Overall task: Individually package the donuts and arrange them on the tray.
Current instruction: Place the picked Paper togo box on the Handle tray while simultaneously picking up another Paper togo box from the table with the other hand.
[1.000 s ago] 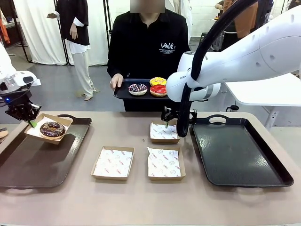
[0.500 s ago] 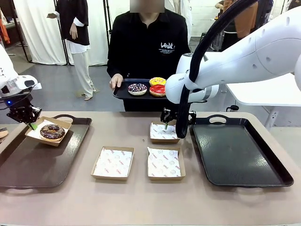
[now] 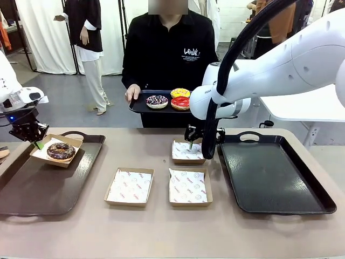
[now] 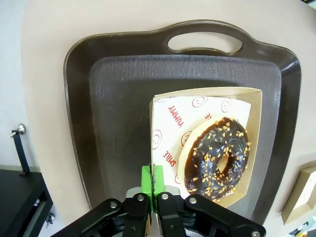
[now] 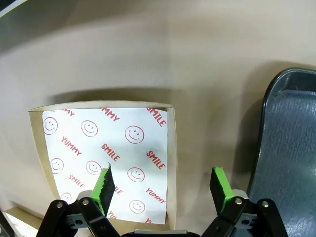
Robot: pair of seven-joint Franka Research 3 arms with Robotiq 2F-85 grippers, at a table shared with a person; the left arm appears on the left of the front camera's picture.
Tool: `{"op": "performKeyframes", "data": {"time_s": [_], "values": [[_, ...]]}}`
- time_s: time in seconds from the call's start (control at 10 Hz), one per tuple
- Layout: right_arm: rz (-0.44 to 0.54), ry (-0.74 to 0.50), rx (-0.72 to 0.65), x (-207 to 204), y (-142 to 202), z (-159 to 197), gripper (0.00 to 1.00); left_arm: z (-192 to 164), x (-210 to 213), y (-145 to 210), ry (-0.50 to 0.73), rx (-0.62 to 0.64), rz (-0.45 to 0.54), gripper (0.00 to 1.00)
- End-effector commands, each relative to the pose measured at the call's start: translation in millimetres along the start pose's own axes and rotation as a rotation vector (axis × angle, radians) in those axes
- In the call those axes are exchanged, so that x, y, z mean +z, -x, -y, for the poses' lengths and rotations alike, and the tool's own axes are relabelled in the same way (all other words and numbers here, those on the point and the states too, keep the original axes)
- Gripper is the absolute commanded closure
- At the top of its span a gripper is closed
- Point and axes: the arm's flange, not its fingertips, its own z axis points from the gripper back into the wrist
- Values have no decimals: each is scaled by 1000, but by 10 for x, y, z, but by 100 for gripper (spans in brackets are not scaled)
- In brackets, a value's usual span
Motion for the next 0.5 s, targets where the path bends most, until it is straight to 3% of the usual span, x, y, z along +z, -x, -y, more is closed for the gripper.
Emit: {"op": "performKeyframes", "data": {"time_s": [0.0, 0.3, 0.4], "values": [[9, 21, 3, -56, -67, -41, 0, 5, -31, -104, 23, 10, -4, 99], [5, 17, 9, -74, -66, -33, 0, 7, -72, -143, 22, 14, -6, 99], [8, 15, 19, -79, -68, -29, 45, 5, -66, -137, 31, 9, -3, 58]]}}
